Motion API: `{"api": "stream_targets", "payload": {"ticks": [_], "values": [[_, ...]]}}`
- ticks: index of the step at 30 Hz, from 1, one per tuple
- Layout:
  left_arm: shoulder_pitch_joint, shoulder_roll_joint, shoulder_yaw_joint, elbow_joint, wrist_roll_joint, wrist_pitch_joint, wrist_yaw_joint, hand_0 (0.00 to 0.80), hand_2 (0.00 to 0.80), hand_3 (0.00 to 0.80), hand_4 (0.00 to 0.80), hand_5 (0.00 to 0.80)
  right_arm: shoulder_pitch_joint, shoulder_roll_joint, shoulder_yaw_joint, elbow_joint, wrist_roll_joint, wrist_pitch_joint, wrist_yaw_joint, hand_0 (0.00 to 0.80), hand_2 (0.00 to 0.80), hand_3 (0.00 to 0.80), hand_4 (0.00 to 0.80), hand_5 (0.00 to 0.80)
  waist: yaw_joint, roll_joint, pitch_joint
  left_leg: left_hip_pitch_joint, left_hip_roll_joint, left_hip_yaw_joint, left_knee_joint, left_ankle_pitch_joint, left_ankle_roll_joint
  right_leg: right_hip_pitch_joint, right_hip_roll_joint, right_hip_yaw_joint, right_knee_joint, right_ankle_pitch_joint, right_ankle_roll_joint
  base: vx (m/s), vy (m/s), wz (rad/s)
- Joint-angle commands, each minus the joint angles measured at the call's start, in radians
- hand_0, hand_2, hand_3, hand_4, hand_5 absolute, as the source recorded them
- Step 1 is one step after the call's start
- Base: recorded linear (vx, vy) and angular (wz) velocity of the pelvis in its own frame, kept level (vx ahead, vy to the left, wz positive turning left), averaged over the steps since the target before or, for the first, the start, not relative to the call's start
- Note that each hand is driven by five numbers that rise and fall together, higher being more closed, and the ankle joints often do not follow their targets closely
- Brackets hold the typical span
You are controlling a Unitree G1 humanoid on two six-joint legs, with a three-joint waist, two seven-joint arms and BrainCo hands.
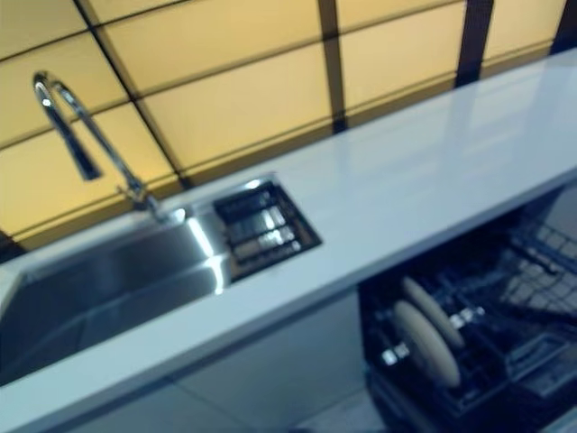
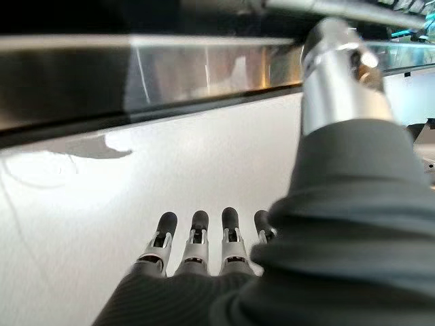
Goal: Take plates into dishwasher
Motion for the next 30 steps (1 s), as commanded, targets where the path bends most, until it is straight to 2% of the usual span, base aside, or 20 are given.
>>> {"api": "stream_targets", "payload": {"ticks": [1, 2, 7, 14, 25, 30], "values": [[-0.036, 0.061, 0.003, -0.025, -0.032, -0.018, 0.009, 0.0, 0.0, 0.0, 0.0, 0.0, -0.09, 0.046, 0.05, -0.104, 0.056, -0.054, 0.114, 0.0, 0.0, 0.0, 0.0, 0.0, 0.027, -0.026, -0.017, -0.069, -0.005, -0.048, -0.012, 0.131, 0.052, 0.056, -0.043, 0.015, -0.038, 0.073, 0.034, -0.102, 0.021, -0.11], [-0.037, 0.054, -0.001, -0.036, -0.043, -0.022, 0.015, 0.0, 0.0, 0.0, 0.0, 0.0, -0.102, 0.064, 0.065, -0.149, 0.094, -0.064, 0.161, 0.0, 0.0, 0.0, 0.0, 0.0, 0.027, -0.024, -0.015, -0.074, -0.004, -0.048, -0.015, 0.134, 0.051, 0.048, -0.041, 0.016, -0.033, 0.07, 0.033, -0.058, 0.011, -0.01], [-0.038, 0.043, -0.004, -0.049, -0.048, -0.017, 0.026, 0.0, 0.0, 0.0, 0.0, 0.0, -0.111, 0.099, 0.088, -0.234, 0.137, -0.087, 0.225, 0.0, 0.0, 0.0, 0.0, 0.0, 0.028, -0.024, -0.011, -0.08, -0.006, -0.048, -0.018, 0.141, 0.048, 0.044, -0.04, 0.015, -0.029, 0.068, 0.032, -0.038, 0.019, -0.12], [-0.035, 0.045, -0.017, -0.044, -0.055, -0.011, 0.014, 0.0, 0.0, 0.0, 0.0, 0.0, -0.125, 0.099, 0.109, -0.316, 0.13, -0.052, 0.218, 0.0, 0.0, 0.0, 0.0, 0.0, 0.028, -0.021, -0.015, -0.066, -0.011, -0.049, -0.014, 0.138, 0.044, 0.065, -0.051, 0.008, -0.033, 0.068, 0.032, 0.039, 0.026, -0.02], [-0.012, 0.041, -0.022, -0.067, -0.037, -0.001, 0.023, 0.0, 0.0, 0.0, 0.0, 0.0, -0.122, 0.14, 0.185, -0.467, 0.14, -0.049, 0.345, 0.0, 0.0, 0.0, 0.0, 0.0, 0.031, -0.029, -0.014, -0.062, -0.01, -0.048, -0.01, 0.135, 0.04, 0.084, -0.061, 0.004, -0.059, 0.081, 0.039, 0.017, 0.01, 0.0], [-0.008, 0.046, -0.022, -0.086, -0.029, 0.012, 0.027, 0.0, 0.0, 0.0, 0.0, 0.0, -0.13, 0.155, 0.222, -0.535, 0.12, -0.031, 0.363, 0.0, 0.0, 0.0, 0.0, 0.0, 0.037, -0.033, -0.011, -0.068, -0.007, -0.05, -0.006, 0.136, 0.039, 0.082, -0.064, 0.004, -0.06, 0.086, 0.045, 0.006, -0.006, -0.02]]}}
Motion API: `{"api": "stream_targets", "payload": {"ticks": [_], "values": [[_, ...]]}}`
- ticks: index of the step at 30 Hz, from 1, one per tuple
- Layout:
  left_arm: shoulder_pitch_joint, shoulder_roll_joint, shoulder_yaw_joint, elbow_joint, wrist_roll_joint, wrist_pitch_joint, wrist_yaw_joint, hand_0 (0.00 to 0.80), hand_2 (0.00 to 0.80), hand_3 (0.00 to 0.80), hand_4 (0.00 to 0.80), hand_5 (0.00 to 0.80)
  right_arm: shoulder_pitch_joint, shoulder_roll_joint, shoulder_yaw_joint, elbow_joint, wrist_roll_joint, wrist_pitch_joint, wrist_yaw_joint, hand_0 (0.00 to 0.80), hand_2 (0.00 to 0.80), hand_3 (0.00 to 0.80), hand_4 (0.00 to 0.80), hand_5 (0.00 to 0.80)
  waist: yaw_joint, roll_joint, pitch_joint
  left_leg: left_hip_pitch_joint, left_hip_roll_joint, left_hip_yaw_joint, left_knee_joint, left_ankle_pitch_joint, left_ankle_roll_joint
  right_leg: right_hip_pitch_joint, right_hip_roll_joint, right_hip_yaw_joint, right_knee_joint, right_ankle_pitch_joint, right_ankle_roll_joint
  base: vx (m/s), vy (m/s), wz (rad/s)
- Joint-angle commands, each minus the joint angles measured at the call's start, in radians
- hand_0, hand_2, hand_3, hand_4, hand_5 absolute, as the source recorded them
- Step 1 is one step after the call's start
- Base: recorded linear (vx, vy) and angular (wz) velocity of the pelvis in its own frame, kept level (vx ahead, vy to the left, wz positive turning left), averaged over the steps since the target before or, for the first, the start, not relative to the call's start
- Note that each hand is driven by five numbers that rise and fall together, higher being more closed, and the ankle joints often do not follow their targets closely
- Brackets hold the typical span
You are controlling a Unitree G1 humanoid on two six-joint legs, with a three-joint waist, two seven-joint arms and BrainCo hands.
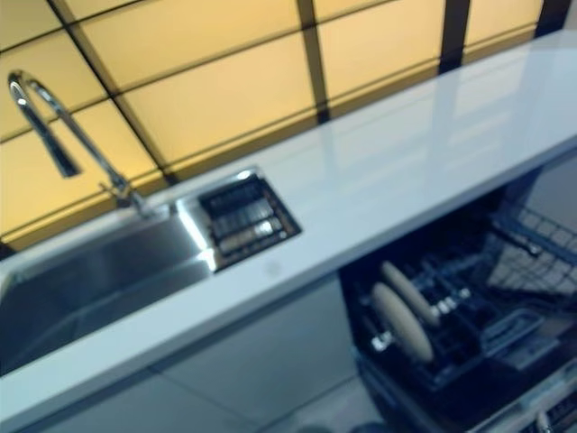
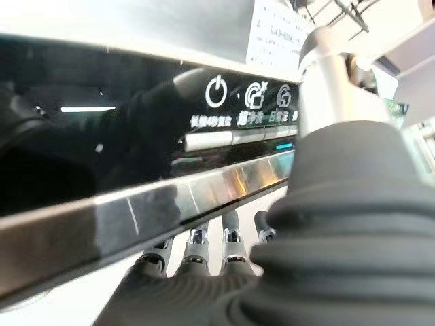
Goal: Take plates into dishwasher
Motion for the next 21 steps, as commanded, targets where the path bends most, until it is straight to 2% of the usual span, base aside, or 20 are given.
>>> {"api": "stream_targets", "payload": {"ticks": [1, 17, 19, 21], "values": [[-0.019, 0.066, -0.005, -0.047, -0.004, 0.012, 0.024, 0.0, 0.0, 0.0, 0.0, 0.0, -0.199, 0.085, 0.12, -0.258, -0.004, 0.028, 0.189, 0.0, 0.0, 0.0, 0.0, 0.0, 0.044, -0.045, -0.012, -0.044, 0.002, 0.0, -0.002, 0.124, 0.032, 0.095, -0.055, 0.053, -0.042, 0.051, 0.059, 0.028, -0.016, -0.05], [0.018, 0.081, 0.048, -0.058, -0.021, 0.025, 0.034, 0.0, 0.0, 0.0, 0.0, 0.0, -0.184, 0.095, 0.179, -0.311, -0.089, 0.083, 0.175, 0.0, 0.0, 0.0, 0.0, 0.0, 0.066, -0.058, 0.0, -0.043, 0.008, -0.029, -0.028, 0.148, 0.025, 0.117, -0.05, 0.048, -0.061, 0.055, 0.058, 0.055, -0.007, 0.06], [0.028, 0.084, 0.06, -0.058, -0.024, 0.025, 0.034, 0.0, 0.0, 0.0, 0.0, 0.0, -0.178, 0.095, 0.183, -0.315, -0.097, 0.087, 0.189, 0.0, 0.0, 0.0, 0.0, 0.0, 0.069, -0.06, 0.001, -0.041, 0.007, -0.035, -0.037, 0.154, 0.024, 0.121, -0.047, 0.047, -0.064, 0.055, 0.058, 0.091, -0.026, 0.06], [0.015, 0.106, 0.075, -0.046, -0.012, 0.035, 0.018, 0.0, 0.0, 0.0, 0.0, 0.0, -0.2, 0.023, 0.133, -0.168, -0.059, 0.121, 0.328, 0.0, 0.0, 0.0, 0.0, 0.0, 0.08, -0.066, -0.001, -0.04, 0.012, -0.044, -0.044, 0.162, 0.015, 0.129, -0.04, 0.044, -0.07, 0.057, 0.063, 0.115, -0.095, 0.2]]}}
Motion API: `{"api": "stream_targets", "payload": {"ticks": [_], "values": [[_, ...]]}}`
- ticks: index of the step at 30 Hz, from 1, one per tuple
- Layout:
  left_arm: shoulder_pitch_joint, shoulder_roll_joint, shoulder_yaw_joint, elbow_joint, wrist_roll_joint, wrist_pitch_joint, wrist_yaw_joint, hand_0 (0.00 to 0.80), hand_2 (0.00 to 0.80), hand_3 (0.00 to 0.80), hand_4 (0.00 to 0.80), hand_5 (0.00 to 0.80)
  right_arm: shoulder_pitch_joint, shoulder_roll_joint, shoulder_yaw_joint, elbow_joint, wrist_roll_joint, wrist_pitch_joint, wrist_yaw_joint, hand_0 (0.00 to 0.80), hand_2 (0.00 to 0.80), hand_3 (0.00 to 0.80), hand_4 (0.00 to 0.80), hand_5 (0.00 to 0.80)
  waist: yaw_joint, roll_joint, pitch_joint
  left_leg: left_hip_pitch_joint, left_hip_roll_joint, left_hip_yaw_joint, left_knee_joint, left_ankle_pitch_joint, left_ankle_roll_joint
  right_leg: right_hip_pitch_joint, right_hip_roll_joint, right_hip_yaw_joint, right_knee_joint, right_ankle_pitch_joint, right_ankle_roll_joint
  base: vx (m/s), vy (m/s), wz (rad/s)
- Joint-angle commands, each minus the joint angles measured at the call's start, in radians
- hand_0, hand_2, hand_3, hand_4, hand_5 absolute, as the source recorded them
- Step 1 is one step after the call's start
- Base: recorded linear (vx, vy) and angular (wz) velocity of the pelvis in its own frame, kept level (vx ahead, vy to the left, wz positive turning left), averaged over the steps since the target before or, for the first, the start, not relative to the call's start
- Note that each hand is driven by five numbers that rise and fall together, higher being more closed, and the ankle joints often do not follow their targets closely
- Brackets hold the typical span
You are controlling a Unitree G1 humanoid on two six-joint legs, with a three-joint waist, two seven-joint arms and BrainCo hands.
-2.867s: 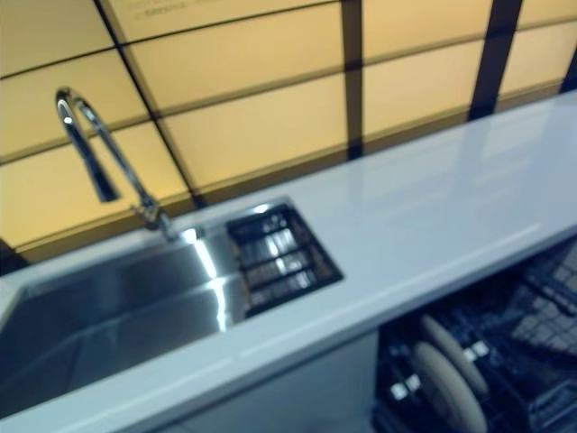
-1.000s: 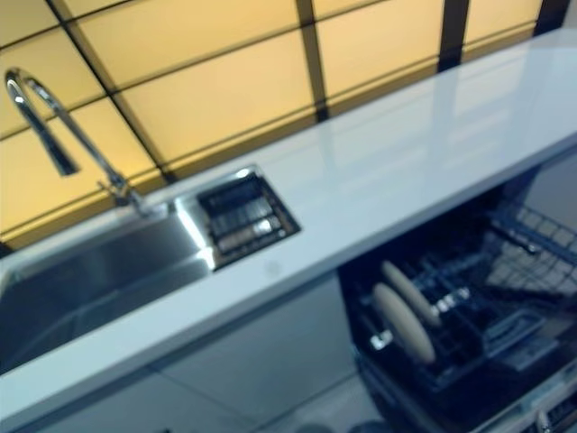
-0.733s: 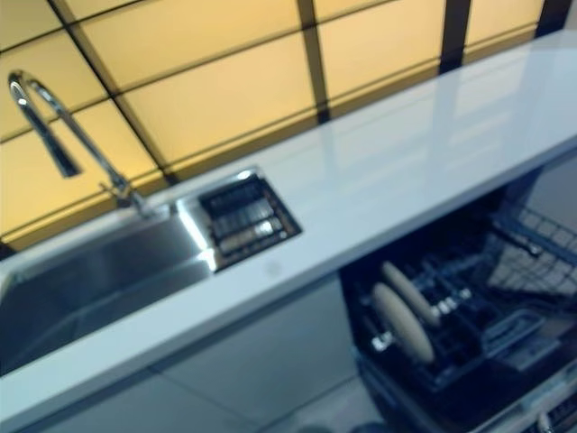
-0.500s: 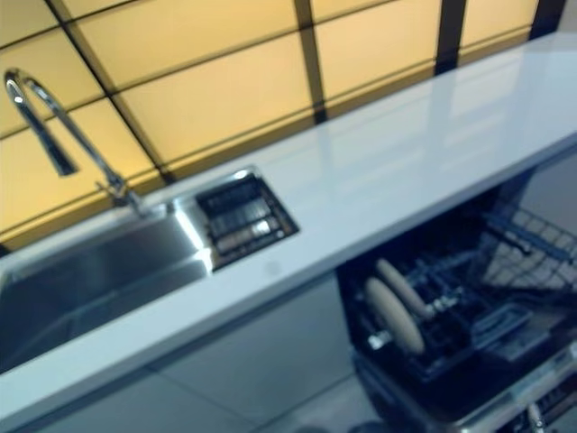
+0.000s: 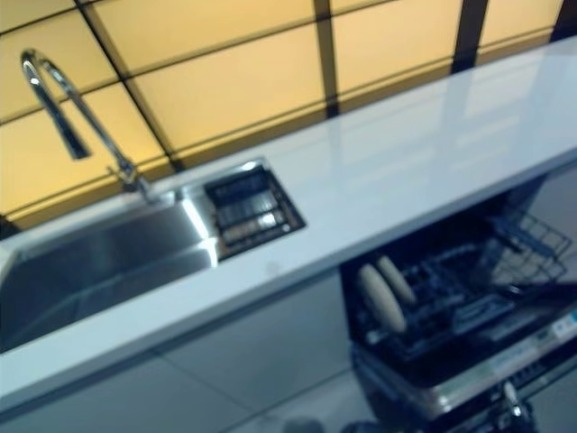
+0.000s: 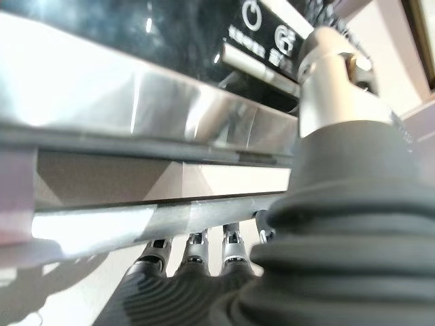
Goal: Take plates into dishwasher
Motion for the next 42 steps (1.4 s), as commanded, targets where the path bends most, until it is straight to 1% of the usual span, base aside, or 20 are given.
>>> {"api": "stream_targets", "payload": {"ticks": [1, 2, 3, 4, 7, 10, 11, 14, 15, 17, 19, 22, 26, 27, 31, 34, 38, 42], "values": [[-0.028, 0.109, 0.049, -0.024, 0.001, 0.004, -0.006, 0.0, 0.0, 0.0, 0.0, 0.0, -0.226, -0.054, 0.025, 0.031, -0.027, 0.126, 0.302, 0.0, 0.0, 0.0, 0.0, 0.0, 0.068, -0.046, -0.012, -0.018, -0.011, -0.006, 0.04, 0.122, -0.014, 0.121, -0.072, 0.042, -0.079, 0.049, 0.056, 0.134, -0.14, 0.5], [-0.034, 0.125, 0.05, -0.004, 0.009, -0.008, -0.018, 0.0, 0.0, 0.0, 0.0, 0.0, -0.258, -0.108, -0.005, 0.091, -0.015, 0.171, 0.339, 0.0, 0.0, 0.0, 0.0, 0.0, 0.081, -0.049, -0.014, -0.018, -0.01, -0.016, 0.032, 0.129, -0.015, 0.131, -0.071, 0.029, -0.091, 0.057, 0.056, 0.13, -0.131, 0.39], [-0.037, 0.135, 0.052, 0.001, 0.017, -0.013, -0.027, 0.0, 0.0, 0.0, 0.0, 0.0, -0.286, -0.143, -0.018, 0.136, -0.014, 0.196, 0.359, 0.0, 0.0, 0.0, 0.0, 0.0, 0.091, -0.05, -0.014, -0.016, -0.01, -0.023, 0.028, 0.13, -0.016, 0.138, -0.07, 0.02, -0.095, 0.056, 0.056, 0.106, -0.101, 0.2], [-0.04, 0.139, 0.051, 0.004, 0.022, -0.014, -0.031, 0.0, 0.0, 0.0, 0.0, 0.0, -0.308, -0.164, -0.02, 0.175, -0.014, 0.203, 0.376, 0.0, 0.0, 0.0, 0.0, 0.0, 0.099, -0.049, -0.013, -0.015, -0.011, -0.03, 0.027, 0.13, -0.017, 0.142, -0.071, 0.014, -0.095, 0.055, 0.056, 0.096, -0.063, 0.1], [-0.045, 0.152, 0.038, 0.005, 0.032, -0.026, -0.043, 0.0, 0.0, 0.0, 0.0, 0.0, -0.385, -0.212, -0.006, 0.316, 0.003, 0.184, 0.43, 0.0, 0.0, 0.0, 0.0, 0.0, 0.134, -0.043, -0.01, -0.023, -0.013, -0.059, 0.024, 0.135, -0.015, 0.143, -0.068, 0.004, -0.085, 0.048, 0.052, 0.087, -0.055, 0.21], [-0.049, 0.16, 0.038, 0.007, 0.044, -0.034, -0.055, 0.0, 0.0, 0.0, 0.0, 0.0, -0.423, -0.228, 0.003, 0.378, 0.013, 0.163, 0.449, 0.0, 0.0, 0.0, 0.0, 0.0, 0.155, -0.039, -0.009, -0.027, -0.012, -0.074, 0.019, 0.139, -0.014, 0.147, -0.065, -0.005, -0.08, 0.043, 0.05, 0.082, -0.061, 0.33], [-0.043, 0.163, 0.033, -0.002, 0.04, -0.033, -0.053, 0.0, 0.0, 0.0, 0.0, 0.0, -0.437, -0.232, 0.011, 0.362, 0.017, 0.161, 0.428, 0.0, 0.0, 0.0, 0.0, 0.0, 0.166, -0.038, -0.006, -0.029, -0.011, -0.083, 0.016, 0.143, -0.014, 0.15, -0.062, -0.01, -0.079, 0.041, 0.048, 0.104, -0.064, 0.16], [-0.035, 0.165, 0.034, -0.013, 0.037, -0.029, -0.047, 0.0, 0.0, 0.0, 0.0, 0.0, -0.448, -0.226, 0.024, 0.312, 0.023, 0.162, 0.395, 0.0, 0.0, 0.0, 0.0, 0.0, 0.173, -0.036, -0.001, -0.029, -0.01, -0.091, 0.007, 0.15, -0.014, 0.152, -0.058, -0.014, -0.076, 0.039, 0.046, 0.062, -0.033, 0.08], [-0.024, 0.167, 0.041, -0.019, 0.034, -0.027, -0.042, 0.0, 0.0, 0.0, 0.0, 0.0, -0.452, -0.21, 0.038, 0.25, 0.022, 0.162, 0.351, 0.0, 0.0, 0.0, 0.0, 0.0, 0.176, -0.037, 0.003, -0.029, -0.009, -0.097, 0.0, 0.157, -0.016, 0.152, -0.054, -0.014, -0.076, 0.039, 0.043, 0.058, -0.032, 0.16], [-0.016, 0.166, 0.046, -0.023, 0.033, -0.027, -0.039, 0.0, 0.0, 0.0, 0.0, 0.0, -0.454, -0.198, 0.048, 0.193, 0.019, 0.167, 0.313, 0.0, 0.0, 0.0, 0.0, 0.0, 0.175, -0.038, 0.006, -0.027, -0.008, -0.101, -0.007, 0.163, -0.017, 0.155, -0.051, -0.015, -0.079, 0.039, 0.041, 0.067, -0.019, 0.16], [-0.002, 0.162, 0.056, -0.034, 0.03, -0.017, -0.032, 0.0, 0.0, 0.0, 0.0, 0.0, -0.458, -0.164, 0.079, 0.076, 0.001, 0.172, 0.235, 0.0, 0.0, 0.0, 0.0, 0.0, 0.175, -0.038, 0.01, -0.017, -0.004, -0.106, -0.031, 0.178, -0.02, 0.165, -0.043, -0.018, -0.091, 0.038, 0.037, 0.109, -0.009, 0.13], [0.009, 0.155, 0.061, -0.044, 0.03, -0.011, -0.029, 0.0, 0.0, 0.0, 0.0, 0.0, -0.462, -0.136, 0.105, -0.004, -0.026, 0.169, 0.19, 0.0, 0.0, 0.0, 0.0, 0.0, 0.176, -0.037, 0.013, -0.003, -0.001, -0.111, -0.059, 0.197, -0.024, 0.179, -0.038, -0.022, -0.11, 0.041, 0.033, 0.079, -0.004, 0.08], [0.011, 0.142, 0.053, -0.046, 0.026, -0.018, -0.023, 0.0, 0.0, 0.0, 0.0, 0.0, -0.477, -0.124, 0.121, -0.048, -0.055, 0.166, 0.174, 0.0, 0.0, 0.0, 0.0, 0.0, 0.179, -0.034, 0.013, 0.006, 0.001, -0.118, -0.089, 0.216, -0.028, 0.194, -0.032, -0.026, -0.133, 0.044, 0.03, 0.079, -0.003, 0.17], [0.013, 0.135, 0.045, -0.049, 0.024, -0.023, -0.019, 0.0, 0.0, 0.0, 0.0, 0.0, -0.491, -0.121, 0.129, -0.064, -0.065, 0.156, 0.177, 0.0, 0.0, 0.0, 0.0, 0.0, 0.182, -0.031, 0.014, 0.01, 0.002, -0.123, -0.106, 0.226, -0.03, 0.2, -0.028, -0.029, -0.145, 0.045, 0.028, 0.048, -0.002, 0.15], [0.011, 0.119, 0.029, -0.048, 0.018, -0.029, -0.008, 0.0, 0.0, 0.0, 0.0, 0.0, -0.521, -0.114, 0.148, -0.094, -0.101, 0.12, 0.219, 0.0, 0.0, 0.0, 0.0, 0.0, 0.186, -0.023, 0.018, 0.01, 0.001, -0.131, -0.135, 0.248, -0.037, 0.206, -0.021, -0.034, -0.164, 0.048, 0.024, 0.014, 0.001, 0.02], [0.012, 0.109, 0.025, -0.037, 0.017, -0.043, -0.005, 0.0, 0.0, 0.0, 0.0, 0.0, -0.536, -0.119, 0.155, -0.101, -0.125, 0.118, 0.237, 0.0, 0.0, 0.0, 0.0, 0.0, 0.186, -0.018, 0.018, 0.012, 0.001, -0.132, -0.154, 0.259, -0.041, 0.209, -0.016, -0.036, -0.181, 0.052, 0.022, 0.0, 0.0, 0.0], [0.011, 0.098, 0.018, -0.037, 0.017, -0.053, 0.0, 0.0, 0.0, 0.0, 0.0, 0.0, -0.536, -0.129, 0.163, -0.101, -0.166, 0.131, 0.242, 0.0, 0.0, 0.0, 0.0, 0.0, 0.185, -0.016, 0.019, 0.011, 0.0, -0.13, -0.169, 0.269, -0.045, 0.212, -0.013, -0.038, -0.2, 0.059, 0.021, -0.013, 0.019, 0.01], [0.009, 0.096, 0.012, -0.051, 0.018, -0.051, -0.006, 0.0, 0.0, 0.0, 0.0, 0.0, -0.527, -0.139, 0.168, -0.079, -0.215, 0.164, 0.16, 0.0, 0.0, 0.0, 0.0, 0.0, 0.181, -0.02, 0.018, 0.015, 0.001, -0.121, -0.183, 0.276, -0.048, 0.218, -0.01, -0.039, -0.226, 0.072, 0.023, -0.022, 0.028, -0.01]]}}
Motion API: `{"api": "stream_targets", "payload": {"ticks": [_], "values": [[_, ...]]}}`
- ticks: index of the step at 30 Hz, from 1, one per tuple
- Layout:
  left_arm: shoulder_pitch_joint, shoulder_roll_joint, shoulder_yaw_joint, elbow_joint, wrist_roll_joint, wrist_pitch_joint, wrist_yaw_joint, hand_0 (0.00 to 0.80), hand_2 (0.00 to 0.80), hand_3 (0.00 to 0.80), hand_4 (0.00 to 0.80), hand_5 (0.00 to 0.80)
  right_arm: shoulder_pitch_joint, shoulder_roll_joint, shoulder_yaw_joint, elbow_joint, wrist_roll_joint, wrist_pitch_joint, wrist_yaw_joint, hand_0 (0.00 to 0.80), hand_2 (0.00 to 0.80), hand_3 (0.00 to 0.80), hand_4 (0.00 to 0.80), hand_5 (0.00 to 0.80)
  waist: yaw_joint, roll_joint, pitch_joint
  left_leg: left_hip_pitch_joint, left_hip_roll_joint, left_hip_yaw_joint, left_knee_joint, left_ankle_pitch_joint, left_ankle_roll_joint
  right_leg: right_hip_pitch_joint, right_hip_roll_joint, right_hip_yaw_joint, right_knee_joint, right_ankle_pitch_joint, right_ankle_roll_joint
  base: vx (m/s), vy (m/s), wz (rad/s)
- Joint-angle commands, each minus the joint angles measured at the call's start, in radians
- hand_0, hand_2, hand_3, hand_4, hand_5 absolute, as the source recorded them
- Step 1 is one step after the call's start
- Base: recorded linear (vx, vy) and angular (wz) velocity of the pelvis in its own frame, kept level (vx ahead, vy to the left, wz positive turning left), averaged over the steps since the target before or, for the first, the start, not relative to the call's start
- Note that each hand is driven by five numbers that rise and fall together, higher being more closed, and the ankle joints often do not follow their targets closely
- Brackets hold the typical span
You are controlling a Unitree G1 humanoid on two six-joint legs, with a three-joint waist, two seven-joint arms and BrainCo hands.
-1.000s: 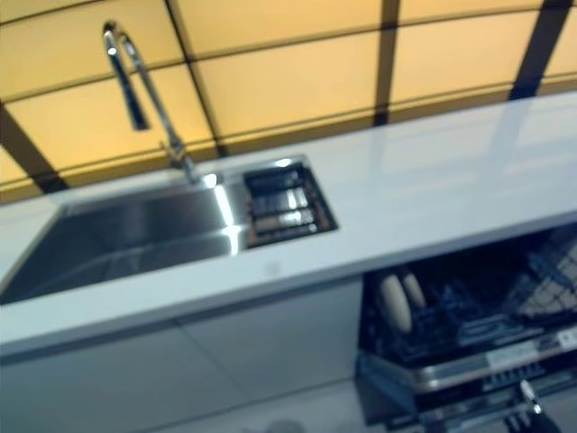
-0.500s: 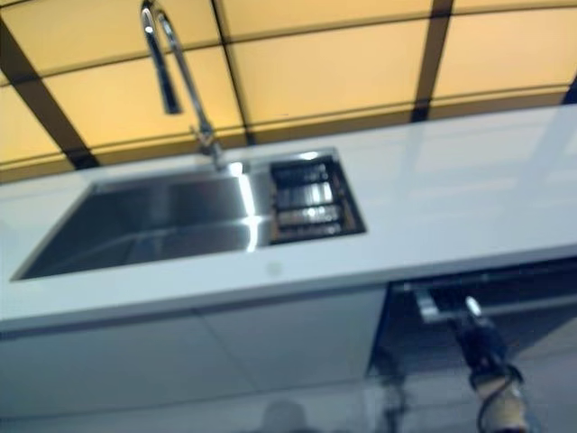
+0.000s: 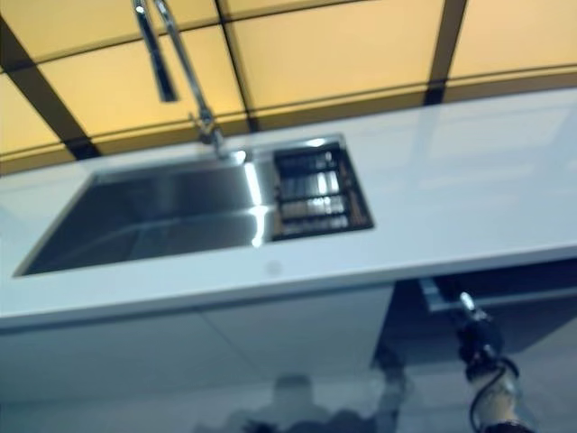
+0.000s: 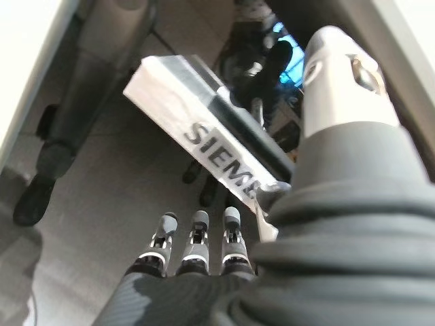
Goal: Take plates into dishwasher
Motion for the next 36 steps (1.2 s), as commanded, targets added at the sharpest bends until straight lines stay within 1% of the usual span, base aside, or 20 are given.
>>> {"api": "stream_targets", "payload": {"ticks": [1, 2, 4, 5, 6, 8, 12, 14, 15, 19, 20, 22, 25, 27, 32, 33, 36], "values": [[-0.025, 0.029, -0.019, -0.027, 0.007, -0.026, 0.024, 0.0, 0.0, 0.0, 0.0, 0.0, -0.179, -0.004, 0.067, -0.069, -0.065, 0.029, -0.016, 0.0, 0.0, 0.0, 0.0, 0.0, 0.061, -0.022, -0.026, 0.015, 0.017, 0.003, -0.039, 0.131, -0.002, 0.079, -0.023, 0.068, -0.108, 0.125, 0.031, -0.06, 0.065, 0.0], [-0.022, 0.028, -0.021, -0.037, 0.009, -0.027, 0.022, 0.0, 0.0, 0.0, 0.0, 0.0, -0.165, -0.01, 0.068, -0.046, -0.067, 0.044, -0.066, 0.0, 0.0, 0.0, 0.0, 0.0, 0.058, -0.029, -0.029, 0.025, 0.017, 0.011, -0.058, 0.134, -0.001, 0.092, -0.016, 0.068, -0.143, 0.136, 0.034, -0.057, 0.061, 0.0], [-0.02, 0.024, -0.024, -0.04, 0.012, -0.03, 0.025, 0.0, 0.0, 0.0, 0.0, 0.0, -0.148, -0.011, 0.067, -0.037, -0.069, 0.049, -0.08, 0.0, 0.0, 0.0, 0.0, 0.0, 0.057, -0.035, -0.032, 0.031, 0.017, 0.018, -0.067, 0.135, 0.0, 0.104, -0.013, 0.065, -0.169, 0.147, 0.036, -0.06, 0.059, -0.02], [-0.021, 0.023, -0.025, -0.043, 0.017, -0.031, 0.026, 0.0, 0.0, 0.0, 0.0, 0.0, -0.133, -0.011, 0.066, -0.027, -0.063, 0.056, -0.106, 0.0, 0.0, 0.0, 0.0, 0.0, 0.054, -0.041, -0.036, 0.036, 0.017, 0.025, -0.074, 0.136, 0.001, 0.111, -0.01, 0.065, -0.187, 0.156, 0.039, -0.07, 0.069, 0.0], [-0.023, 0.019, -0.03, -0.046, 0.019, -0.03, 0.033, 0.0, 0.0, 0.0, 0.0, 0.0, -0.111, -0.007, 0.061, -0.011, -0.076, 0.057, -0.111, 0.0, 0.0, 0.0, 0.0, 0.0, 0.052, -0.05, -0.042, 0.041, 0.015, 0.032, -0.078, 0.133, 0.002, 0.123, -0.008, 0.063, -0.214, 0.166, 0.043, -0.048, 0.052, 0.02], [-0.024, 0.018, -0.033, -0.048, 0.019, -0.029, 0.034, 0.0, 0.0, 0.0, 0.0, 0.0, -0.097, -0.007, 0.056, 0.006, -0.083, 0.062, -0.11, 0.0, 0.0, 0.0, 0.0, 0.0, 0.051, -0.055, -0.047, 0.048, 0.015, 0.039, -0.082, 0.131, 0.003, 0.132, -0.006, 0.061, -0.233, 0.173, 0.046, -0.036, 0.051, 0.0], [-0.04, 0.016, -0.034, -0.051, 0.014, -0.016, 0.034, 0.0, 0.0, 0.0, 0.0, 0.0, -0.048, -0.008, 0.011, 0.161, -0.14, 0.093, -0.14, 0.0, 0.0, 0.0, 0.0, 0.0, 0.047, -0.081, -0.078, 0.079, 0.014, 0.065, -0.096, 0.115, 0.008, 0.174, 0.002, 0.06, -0.316, 0.206, 0.062, -0.042, 0.099, -0.06], [-0.044, 0.014, -0.028, -0.042, 0.009, -0.015, 0.032, 0.0, 0.0, 0.0, 0.0, 0.0, -0.019, -0.007, -0.008, 0.288, -0.215, 0.109, -0.153, 0.0, 0.0, 0.0, 0.0, 0.0, 0.046, -0.097, -0.098, 0.101, 0.013, 0.077, -0.117, 0.109, 0.012, 0.194, 0.007, 0.063, -0.363, 0.227, 0.071, -0.019, 0.099, -0.04], [-0.044, 0.015, -0.026, -0.041, 0.008, -0.016, 0.029, 0.0, 0.0, 0.0, 0.0, 0.0, -0.01, -0.005, -0.01, 0.313, -0.231, 0.109, -0.152, 0.0, 0.0, 0.0, 0.0, 0.0, 0.047, -0.1, -0.102, 0.109, 0.012, 0.082, -0.126, 0.108, 0.014, 0.199, 0.008, 0.064, -0.375, 0.233, 0.074, -0.029, 0.112, -0.01], [-0.042, 0.008, 0.01, -0.033, -0.003, -0.019, 0.014, 0.0, 0.0, 0.0, 0.0, 0.0, 0.074, 0.029, 0.015, 0.468, -0.452, 0.14, -0.164, 0.0, 0.0, 0.0, 0.0, 0.0, 0.041, -0.132, -0.131, 0.162, 0.009, 0.113, -0.183, 0.106, 0.019, 0.232, 0.016, 0.07, -0.458, 0.279, 0.088, -0.025, 0.119, -0.08], [-0.042, 0.009, 0.014, -0.033, -0.003, -0.019, 0.012, 0.0, 0.0, 0.0, 0.0, 0.0, 0.082, 0.033, 0.017, 0.479, -0.46, 0.142, -0.167, 0.0, 0.0, 0.0, 0.0, 0.0, 0.041, -0.135, -0.134, 0.169, 0.009, 0.116, -0.19, 0.106, 0.02, 0.236, 0.017, 0.071, -0.466, 0.283, 0.088, -0.023, 0.091, -0.01], [-0.038, -0.003, 0.032, -0.026, -0.009, -0.027, 0.007, 0.0, 0.0, 0.0, 0.0, 0.0, 0.121, 0.059, 0.039, 0.522, -0.525, 0.137, -0.157, 0.0, 0.0, 0.0, 0.0, 0.0, 0.035, -0.147, -0.146, 0.199, 0.008, 0.129, -0.224, 0.106, 0.019, 0.251, 0.026, 0.071, -0.509, 0.306, 0.091, -0.03, 0.103, -0.1], [-0.035, -0.017, 0.051, -0.02, -0.023, -0.037, 0.001, 0.0, 0.0, 0.0, 0.0, 0.0, 0.159, 0.085, 0.073, 0.544, -0.647, 0.141, -0.175, 0.0, 0.0, 0.0, 0.0, 0.0, 0.028, -0.158, -0.16, 0.229, 0.007, 0.144, -0.262, 0.108, 0.02, 0.267, 0.036, 0.071, -0.547, 0.325, 0.093, -0.036, 0.079, -0.17], [-0.039, -0.027, 0.059, -0.019, -0.026, -0.031, 0.0, 0.0, 0.0, 0.0, 0.0, 0.0, 0.174, 0.095, 0.095, 0.554, -0.734, 0.131, -0.196, 0.0, 0.0, 0.0, 0.0, 0.0, 0.025, -0.162, -0.168, 0.244, 0.008, 0.151, -0.282, 0.109, 0.021, 0.274, 0.042, 0.07, -0.558, 0.329, 0.092, -0.038, 0.065, -0.2], [-0.041, -0.048, 0.065, 0.011, -0.04, -0.044, 0.004, 0.0, 0.0, 0.0, 0.0, 0.0, 0.205, 0.124, 0.134, 0.573, -0.79, 0.153, -0.23, 0.0, 0.0, 0.0, 0.0, 0.0, 0.014, -0.167, -0.188, 0.274, 0.008, 0.162, -0.323, 0.116, 0.021, 0.292, 0.059, 0.073, -0.574, 0.327, 0.085, -0.014, 0.03, -0.04], [-0.044, -0.053, 0.069, 0.019, -0.045, -0.047, 0.008, 0.0, 0.0, 0.0, 0.0, 0.0, 0.208, 0.135, 0.139, 0.575, -0.791, 0.167, -0.245, 0.0, 0.0, 0.0, 0.0, 0.0, 0.012, -0.168, -0.192, 0.28, 0.008, 0.165, -0.329, 0.115, 0.02, 0.296, 0.062, 0.072, -0.578, 0.325, 0.083, 0.0, 0.0, 0.0], [-0.049, -0.058, 0.076, 0.04, -0.044, -0.055, 0.009, 0.0, 0.0, 0.0, 0.0, 0.0, 0.216, 0.155, 0.147, 0.583, -0.807, 0.171, -0.254, 0.0, 0.0, 0.0, 0.0, 0.0, 0.01, -0.169, -0.2, 0.288, 0.008, 0.171, -0.33, 0.111, 0.02, 0.303, 0.066, 0.07, -0.581, 0.322, 0.081, 0.0, 0.0, 0.0]]}}
